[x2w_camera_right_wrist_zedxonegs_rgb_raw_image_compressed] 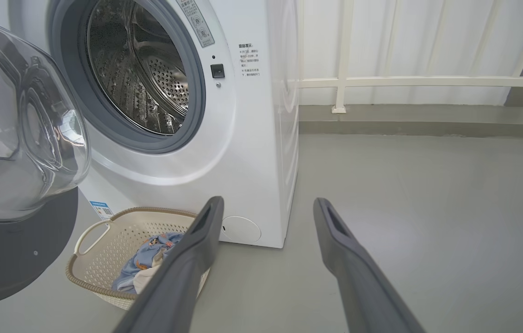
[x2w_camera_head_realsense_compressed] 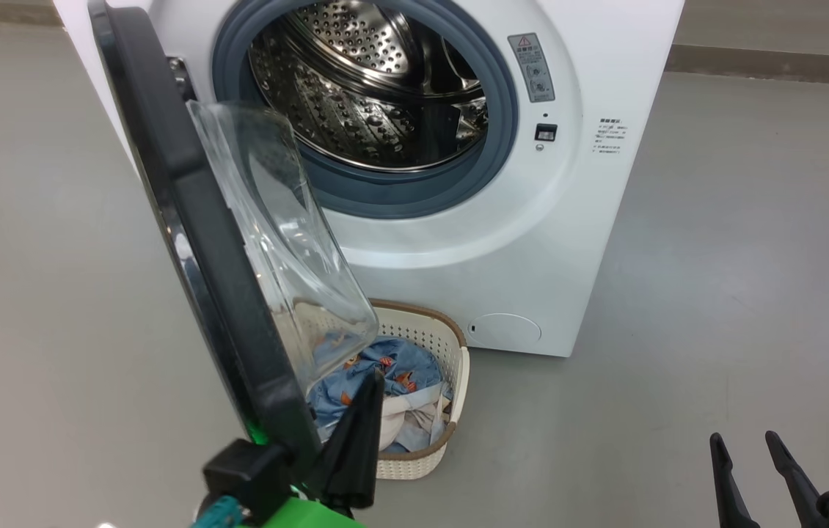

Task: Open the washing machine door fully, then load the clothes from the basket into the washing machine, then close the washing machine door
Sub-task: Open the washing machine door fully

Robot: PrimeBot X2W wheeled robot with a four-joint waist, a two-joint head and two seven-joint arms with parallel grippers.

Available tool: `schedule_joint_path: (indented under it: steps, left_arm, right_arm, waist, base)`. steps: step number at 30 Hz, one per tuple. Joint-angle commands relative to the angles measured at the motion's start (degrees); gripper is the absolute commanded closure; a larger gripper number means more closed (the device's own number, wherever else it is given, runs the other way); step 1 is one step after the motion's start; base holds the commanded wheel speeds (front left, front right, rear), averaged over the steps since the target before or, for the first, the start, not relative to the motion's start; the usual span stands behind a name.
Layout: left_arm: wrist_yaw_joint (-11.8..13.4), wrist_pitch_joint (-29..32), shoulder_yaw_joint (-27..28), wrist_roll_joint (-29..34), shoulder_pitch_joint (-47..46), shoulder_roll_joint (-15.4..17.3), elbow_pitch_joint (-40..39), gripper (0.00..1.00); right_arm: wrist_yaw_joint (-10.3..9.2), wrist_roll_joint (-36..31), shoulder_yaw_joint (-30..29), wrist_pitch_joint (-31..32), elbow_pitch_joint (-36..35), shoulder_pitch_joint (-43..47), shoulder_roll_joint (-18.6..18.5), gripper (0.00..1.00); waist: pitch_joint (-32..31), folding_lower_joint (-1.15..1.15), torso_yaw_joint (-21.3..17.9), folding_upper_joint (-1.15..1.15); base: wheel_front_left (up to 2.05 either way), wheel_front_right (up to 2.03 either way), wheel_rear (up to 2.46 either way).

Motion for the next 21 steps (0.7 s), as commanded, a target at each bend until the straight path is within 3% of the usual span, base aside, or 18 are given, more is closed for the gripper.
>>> schedule_joint_path:
  steps: [1, 10, 21]
  left_arm:
    - [0.64, -0.13, 0.88, -0.68, -1.65, 0.12, 1.70, 1.00]
    - [3.06, -3.86, 1.08, -0.47, -1.67, 0.34, 14.09, 1.00]
    - [6.31, -9.49, 1.65, -2.28, -3.61, 0.17, 18.43, 1.00]
  right_arm:
    - [0.09, -0.47, 1.57, -0.69, -1.20, -1.78, -0.67, 0.00]
    - [0.09, -0.23, 1.59, -0.69, -1.02, -1.49, -1.01, 0.00]
    - [0.09, -0.08, 1.69, -0.69, -0.77, -2.23, -1.46, 0.00]
  waist:
    - [0.17, 0.00, -0.07, 0.00]
    - [1.28, 0.00, 0.26, 0.00]
    - [2.71, 0.00, 3.02, 0.00]
  base:
    - [0.00, 0.00, 0.00]
    - [0.00, 0.00, 0.00]
    - [0.00, 0.00, 0.00]
